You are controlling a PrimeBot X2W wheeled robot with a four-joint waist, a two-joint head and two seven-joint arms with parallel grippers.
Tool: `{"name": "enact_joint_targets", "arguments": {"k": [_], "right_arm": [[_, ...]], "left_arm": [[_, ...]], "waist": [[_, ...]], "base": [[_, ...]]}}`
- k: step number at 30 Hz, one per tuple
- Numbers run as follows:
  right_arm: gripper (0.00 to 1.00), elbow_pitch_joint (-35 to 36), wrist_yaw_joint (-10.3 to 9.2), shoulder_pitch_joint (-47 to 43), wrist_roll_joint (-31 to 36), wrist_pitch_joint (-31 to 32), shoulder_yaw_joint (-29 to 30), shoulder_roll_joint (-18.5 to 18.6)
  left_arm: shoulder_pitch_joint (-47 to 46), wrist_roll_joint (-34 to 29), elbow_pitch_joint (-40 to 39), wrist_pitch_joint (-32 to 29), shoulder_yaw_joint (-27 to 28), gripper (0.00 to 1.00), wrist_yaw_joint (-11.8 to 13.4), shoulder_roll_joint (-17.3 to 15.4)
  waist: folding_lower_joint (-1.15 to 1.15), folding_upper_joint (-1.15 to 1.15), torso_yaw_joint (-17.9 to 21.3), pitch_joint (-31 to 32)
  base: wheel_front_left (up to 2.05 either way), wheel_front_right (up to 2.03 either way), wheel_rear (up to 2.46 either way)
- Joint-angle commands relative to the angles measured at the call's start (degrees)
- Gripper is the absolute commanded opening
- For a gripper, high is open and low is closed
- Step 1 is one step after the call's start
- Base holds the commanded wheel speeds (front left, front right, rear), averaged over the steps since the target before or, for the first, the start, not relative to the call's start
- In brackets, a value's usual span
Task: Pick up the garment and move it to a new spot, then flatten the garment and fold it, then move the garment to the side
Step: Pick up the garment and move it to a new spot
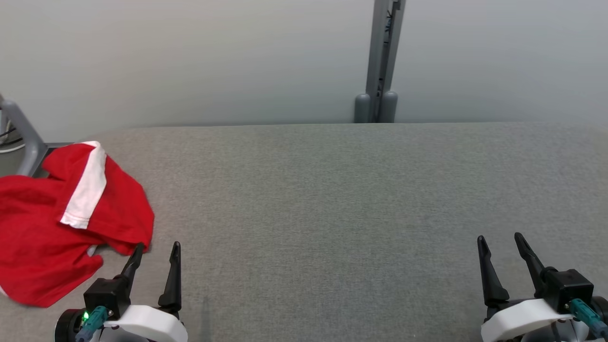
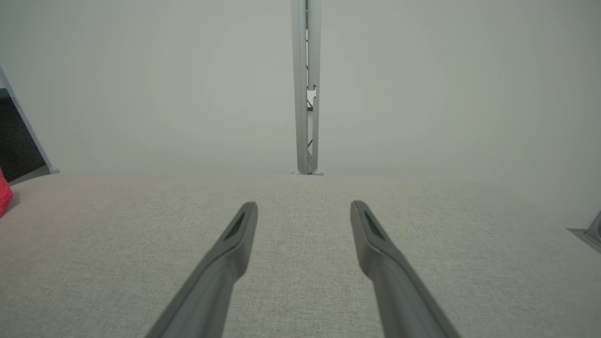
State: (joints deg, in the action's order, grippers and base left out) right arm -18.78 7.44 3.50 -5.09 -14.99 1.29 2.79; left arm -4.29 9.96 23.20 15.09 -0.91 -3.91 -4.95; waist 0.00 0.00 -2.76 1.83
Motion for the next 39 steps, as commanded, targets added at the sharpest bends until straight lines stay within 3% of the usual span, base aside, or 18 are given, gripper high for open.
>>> {"name": "enact_joint_targets", "arguments": {"k": [1,21,30,39], "right_arm": [[1.00,0.59,0.08,-0.19,-0.31,-0.29,-0.05,0.23],[1.00,3.44,0.06,-0.46,-3.02,-0.29,-5.23,0.26],[1.00,3.67,0.06,0.12,-3.27,-0.29,-5.96,0.26],[1.00,3.86,0.06,-0.19,-3.34,-0.29,-6.26,0.26]], "left_arm": [[-1.08,0.22,0.10,0.11,0.40,1.00,-0.01,-0.21],[-0.53,1.57,-0.91,0.10,3.37,1.00,0.14,-0.87],[-0.48,1.45,-1.28,0.10,3.81,1.00,0.05,-1.16],[-0.89,1.70,-1.15,0.10,4.18,1.00,-0.39,-1.11]], "waist": [[0.00,0.00,-1.26,-0.02],[0.00,0.00,-17.66,0.55],[0.00,0.00,-20.95,0.51],[0.00,0.00,-21.72,0.48]], "base": [[0.00,0.00,0.00],[0.00,0.00,0.00],[0.00,0.00,0.00],[0.00,0.00,0.00]]}}
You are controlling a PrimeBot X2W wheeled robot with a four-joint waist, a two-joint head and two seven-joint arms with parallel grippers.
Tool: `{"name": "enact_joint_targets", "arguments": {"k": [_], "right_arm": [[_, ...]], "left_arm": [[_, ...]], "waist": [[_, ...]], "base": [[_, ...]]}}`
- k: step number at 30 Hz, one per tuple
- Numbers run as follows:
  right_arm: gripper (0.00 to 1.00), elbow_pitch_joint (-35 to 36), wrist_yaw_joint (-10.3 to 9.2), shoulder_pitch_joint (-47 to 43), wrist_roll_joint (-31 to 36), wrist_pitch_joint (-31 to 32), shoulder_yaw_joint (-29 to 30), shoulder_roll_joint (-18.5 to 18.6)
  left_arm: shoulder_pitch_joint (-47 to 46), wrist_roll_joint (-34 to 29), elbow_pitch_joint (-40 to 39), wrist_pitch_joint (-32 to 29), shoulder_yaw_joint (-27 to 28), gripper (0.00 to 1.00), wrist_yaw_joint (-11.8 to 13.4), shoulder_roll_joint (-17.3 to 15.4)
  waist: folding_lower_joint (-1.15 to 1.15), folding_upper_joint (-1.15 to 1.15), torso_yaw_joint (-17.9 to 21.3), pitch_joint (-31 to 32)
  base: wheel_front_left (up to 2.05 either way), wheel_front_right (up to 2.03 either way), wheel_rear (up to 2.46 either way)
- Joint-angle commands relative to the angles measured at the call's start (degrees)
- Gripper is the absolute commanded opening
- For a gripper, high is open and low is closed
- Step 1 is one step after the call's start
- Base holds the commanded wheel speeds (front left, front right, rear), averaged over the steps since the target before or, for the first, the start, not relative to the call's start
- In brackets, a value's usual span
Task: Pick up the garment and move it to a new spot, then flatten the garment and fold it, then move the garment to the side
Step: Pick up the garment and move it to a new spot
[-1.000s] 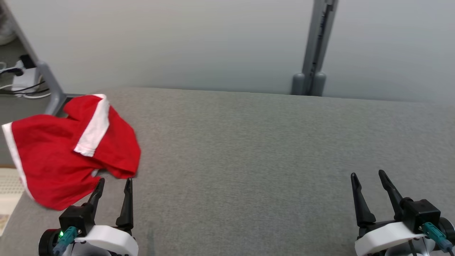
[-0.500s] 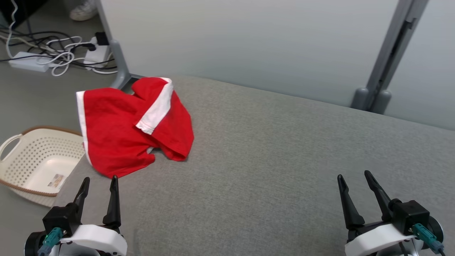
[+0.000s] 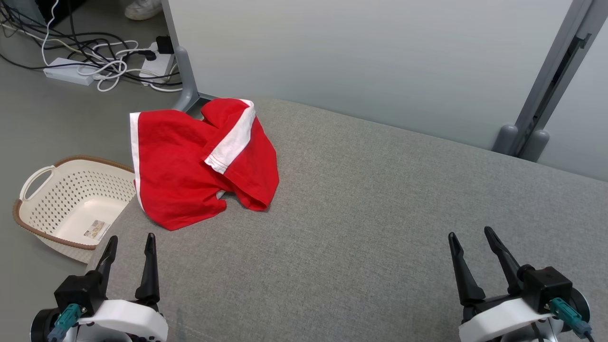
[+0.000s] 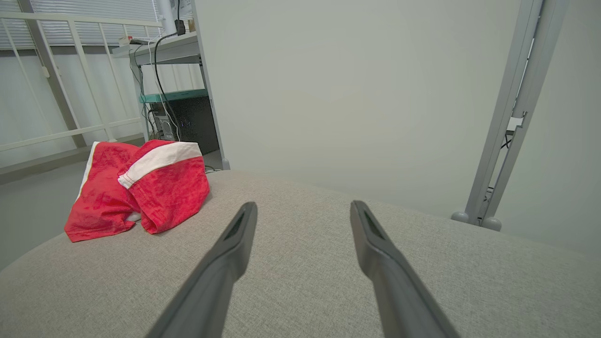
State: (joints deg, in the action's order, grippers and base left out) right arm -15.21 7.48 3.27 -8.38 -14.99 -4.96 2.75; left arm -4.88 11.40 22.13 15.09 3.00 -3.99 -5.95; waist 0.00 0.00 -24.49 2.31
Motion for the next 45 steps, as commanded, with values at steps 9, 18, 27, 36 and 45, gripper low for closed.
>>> {"name": "enact_joint_targets", "arguments": {"k": [9,18,27,36,45], "right_arm": [[1.00,0.61,0.03,0.12,0.47,-0.29,0.05,0.29],[1.00,1.28,0.02,3.28,4.77,0.00,1.02,0.32],[1.00,3.67,0.02,8.20,8.33,1.51,2.08,0.61],[1.00,3.93,0.02,11.55,8.47,1.44,0.51,0.67],[1.00,3.41,0.02,12.81,8.71,1.01,1.00,0.51]], "left_arm": [[-1.99,0.43,-0.66,0.10,0.57,1.00,0.24,0.04],[-8.40,0.78,-0.64,0.10,1.40,1.00,-0.30,-1.27],[-20.03,4.93,4.55,-0.66,2.40,1.00,-2.19,-3.07],[-30.80,10.85,20.95,-6.42,-1.37,1.00,-3.49,-7.88],[-36.35,16.67,31.89,-8.39,-7.52,0.30,-3.49,-11.66]], "waist": [[0.00,0.00,0.56,-1.02],[0.00,0.00,4.04,-7.98],[0.00,0.00,7.38,-16.80],[0.00,0.00,11.65,-22.04],[0.00,0.00,13.49,-23.71]], "base": [[0.00,0.00,0.00],[0.00,0.00,0.00],[0.00,0.00,0.00],[0.00,0.00,0.00],[0.00,0.00,0.00]]}}
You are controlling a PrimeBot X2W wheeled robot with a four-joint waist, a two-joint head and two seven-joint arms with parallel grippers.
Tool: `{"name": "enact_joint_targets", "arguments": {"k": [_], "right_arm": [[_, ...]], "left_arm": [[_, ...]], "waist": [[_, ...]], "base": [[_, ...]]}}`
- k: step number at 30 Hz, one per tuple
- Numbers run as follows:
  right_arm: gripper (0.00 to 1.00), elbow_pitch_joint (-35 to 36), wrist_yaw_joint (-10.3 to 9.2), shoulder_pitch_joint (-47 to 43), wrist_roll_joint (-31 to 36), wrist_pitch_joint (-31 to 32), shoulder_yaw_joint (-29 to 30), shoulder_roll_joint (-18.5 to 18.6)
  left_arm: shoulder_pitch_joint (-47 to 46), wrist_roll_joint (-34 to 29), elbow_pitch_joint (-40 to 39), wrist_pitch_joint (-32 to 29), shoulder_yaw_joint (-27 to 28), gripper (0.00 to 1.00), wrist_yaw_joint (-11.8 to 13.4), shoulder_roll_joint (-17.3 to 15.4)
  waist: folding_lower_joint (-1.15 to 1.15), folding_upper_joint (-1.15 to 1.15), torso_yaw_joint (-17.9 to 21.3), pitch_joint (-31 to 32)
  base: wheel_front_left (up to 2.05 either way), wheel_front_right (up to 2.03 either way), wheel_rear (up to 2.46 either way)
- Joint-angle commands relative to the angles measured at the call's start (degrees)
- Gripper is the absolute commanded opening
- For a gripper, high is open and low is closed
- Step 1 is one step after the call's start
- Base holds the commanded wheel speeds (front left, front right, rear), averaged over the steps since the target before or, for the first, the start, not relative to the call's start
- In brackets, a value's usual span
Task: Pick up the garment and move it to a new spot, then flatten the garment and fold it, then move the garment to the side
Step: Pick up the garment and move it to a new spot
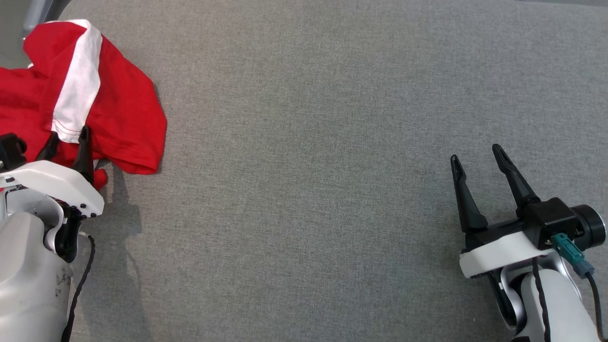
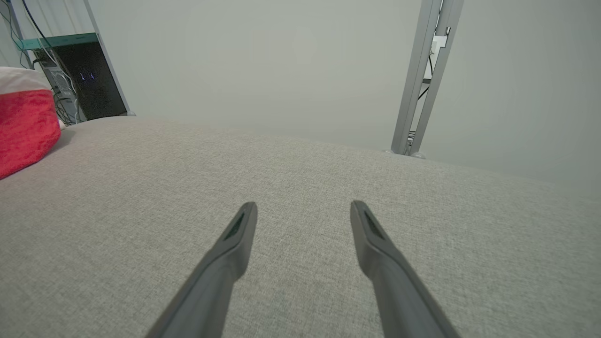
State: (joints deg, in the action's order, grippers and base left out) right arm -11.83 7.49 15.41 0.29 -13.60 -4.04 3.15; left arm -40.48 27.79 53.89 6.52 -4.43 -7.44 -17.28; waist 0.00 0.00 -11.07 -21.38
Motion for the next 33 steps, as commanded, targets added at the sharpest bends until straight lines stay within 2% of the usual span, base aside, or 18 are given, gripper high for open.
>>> {"name": "enact_joint_targets", "arguments": {"k": [1,6,10,14,21,25,26,29,33], "right_arm": [[1.00,-0.07,0.01,0.71,-0.04,-0.42,0.13,0.13],[1.00,-0.80,0.01,0.94,-0.44,-0.71,0.40,0.06],[1.00,-1.27,0.01,0.40,-0.49,-0.80,0.92,0.04],[1.00,-1.91,0.01,-0.93,-1.08,-1.20,1.73,-0.06],[1.00,-2.41,0.01,-4.17,-2.14,-1.47,3.05,-0.12],[1.00,-2.70,0.01,-6.47,-3.17,-1.60,3.50,-0.14],[1.00,-2.70,0.01,-6.47,-3.17,-1.60,3.50,-0.14],[1.00,-2.44,0.01,-8.00,-3.84,-1.65,3.38,-0.10],[1.00,-1.85,0.01,-9.17,-4.53,-1.62,3.34,-0.10]], "left_arm": [[-1.22,0.44,0.81,0.73,-0.49,0.00,-0.04,-0.48],[-3.08,-0.11,3.66,4.22,-1.77,0.00,-0.05,-1.89],[-3.20,-0.89,3.31,7.69,-0.98,0.00,1.93,-2.72],[0.04,-1.35,-0.77,8.60,0.47,0.00,3.42,-3.17],[12.21,-4.51,-19.21,8.71,2.42,0.00,6.74,-2.21],[21.00,-5.53,-31.05,7.91,2.60,0.00,10.04,-1.81],[21.00,-5.53,-31.05,7.91,2.60,0.00,10.04,-1.81],[27.69,-6.33,-41.16,5.07,2.30,0.00,12.65,-1.73],[34.72,-6.99,-53.52,0.37,0.58,0.00,14.62,-1.24]], "waist": [[0.00,0.00,0.15,-0.01],[0.00,0.00,0.42,0.54],[0.00,0.00,0.77,2.43],[0.00,0.00,1.39,5.62],[0.00,0.00,2.47,12.32],[0.00,0.00,2.73,15.87],[0.00,0.00,2.73,15.87],[0.00,0.00,3.09,17.65],[0.00,0.00,3.90,18.86]], "base": [[0.00,0.00,0.00],[0.00,0.00,0.00],[0.00,0.00,0.00],[0.00,0.00,0.00],[0.00,0.00,0.00],[0.00,0.00,0.00],[0.00,0.00,0.00],[0.00,0.00,0.00],[0.00,0.00,0.00]]}}
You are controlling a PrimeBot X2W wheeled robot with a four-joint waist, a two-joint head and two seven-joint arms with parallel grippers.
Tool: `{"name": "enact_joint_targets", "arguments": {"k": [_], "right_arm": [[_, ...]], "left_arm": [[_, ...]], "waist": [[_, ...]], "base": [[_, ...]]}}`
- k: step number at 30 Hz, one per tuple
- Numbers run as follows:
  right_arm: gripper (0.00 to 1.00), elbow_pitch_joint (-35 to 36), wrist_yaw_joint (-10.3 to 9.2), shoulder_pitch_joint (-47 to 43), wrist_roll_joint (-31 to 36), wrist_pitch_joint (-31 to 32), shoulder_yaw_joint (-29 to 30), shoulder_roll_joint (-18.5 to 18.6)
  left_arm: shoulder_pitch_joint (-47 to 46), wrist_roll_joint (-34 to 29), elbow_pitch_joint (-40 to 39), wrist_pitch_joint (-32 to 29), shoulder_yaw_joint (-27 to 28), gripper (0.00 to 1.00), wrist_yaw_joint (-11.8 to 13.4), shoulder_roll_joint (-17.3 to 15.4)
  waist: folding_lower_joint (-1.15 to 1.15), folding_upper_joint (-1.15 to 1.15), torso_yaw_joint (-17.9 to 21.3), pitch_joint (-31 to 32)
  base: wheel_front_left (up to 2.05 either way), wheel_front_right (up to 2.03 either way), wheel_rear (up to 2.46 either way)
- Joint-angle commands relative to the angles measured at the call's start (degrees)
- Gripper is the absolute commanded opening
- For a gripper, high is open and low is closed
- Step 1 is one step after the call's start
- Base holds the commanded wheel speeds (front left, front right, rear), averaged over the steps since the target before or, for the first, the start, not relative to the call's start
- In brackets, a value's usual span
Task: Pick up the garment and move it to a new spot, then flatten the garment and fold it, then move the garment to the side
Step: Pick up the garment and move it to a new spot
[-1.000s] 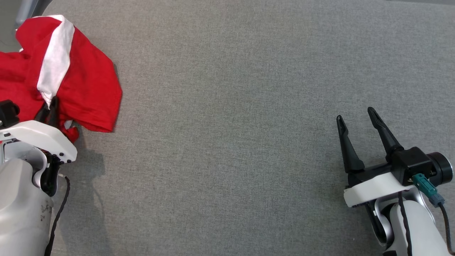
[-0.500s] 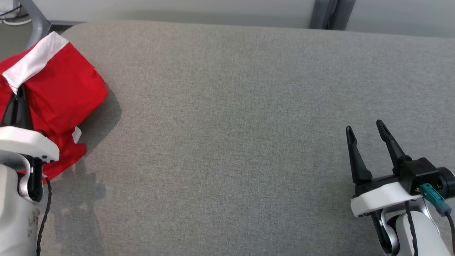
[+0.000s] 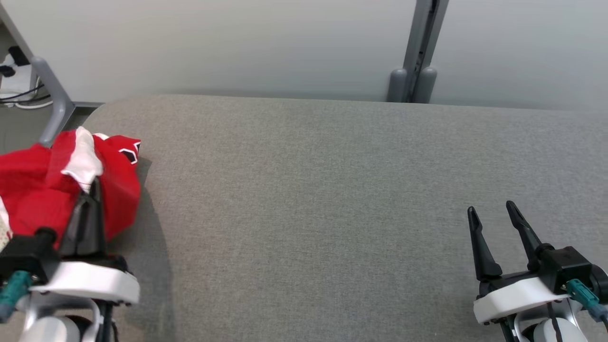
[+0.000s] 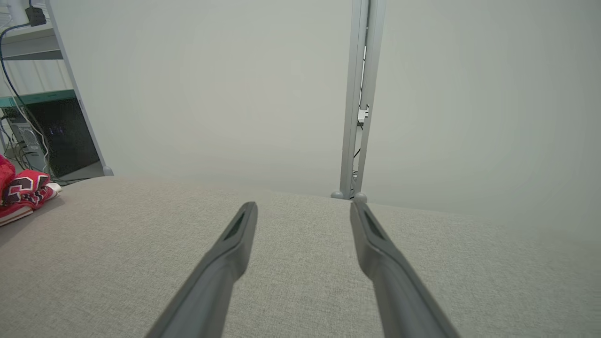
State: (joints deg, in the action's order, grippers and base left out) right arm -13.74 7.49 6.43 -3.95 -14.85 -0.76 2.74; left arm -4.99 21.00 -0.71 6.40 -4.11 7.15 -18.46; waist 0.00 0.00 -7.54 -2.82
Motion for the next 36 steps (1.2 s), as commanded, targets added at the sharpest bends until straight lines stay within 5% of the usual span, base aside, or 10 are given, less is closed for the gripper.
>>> {"name": "enact_joint_targets", "arguments": {"k": [1,5,10,25,36], "right_arm": [[1.00,0.24,0.01,-0.40,-0.38,-0.37,0.24,0.33],[1.00,1.03,0.01,-0.21,-0.51,-0.35,0.72,0.31],[1.00,2.12,0.01,1.64,-0.23,-0.25,0.68,0.33],[1.00,2.70,0.01,5.92,-5.66,-0.45,0.31,0.28],[1.00,3.62,0.01,8.04,-11.70,-0.43,-1.94,0.26]], "left_arm": [[0.40,-0.52,-1.36,-0.53,-0.41,0.00,0.37,0.16],[2.90,-1.69,-8.65,-3.97,-3.35,0.00,0.92,0.51],[0.43,-1.97,-10.79,-6.21,-9.15,0.00,-1.79,2.26],[-20.92,-4.11,2.40,-8.08,-22.12,0.00,-10.86,9.88],[-36.74,-4.33,16.68,-6.79,-22.72,0.00,-12.39,12.54]], "waist": [[0.00,0.00,0.59,0.35],[0.00,0.00,1.85,-0.50],[0.00,0.00,5.14,-3.14],[0.00,0.00,21.04,-12.58],[0.00,0.00,30.11,-19.20]], "base": [[0.00,0.00,0.00],[0.00,0.00,0.00],[0.00,0.00,0.00],[0.00,0.00,0.00],[0.00,0.00,0.00]]}}
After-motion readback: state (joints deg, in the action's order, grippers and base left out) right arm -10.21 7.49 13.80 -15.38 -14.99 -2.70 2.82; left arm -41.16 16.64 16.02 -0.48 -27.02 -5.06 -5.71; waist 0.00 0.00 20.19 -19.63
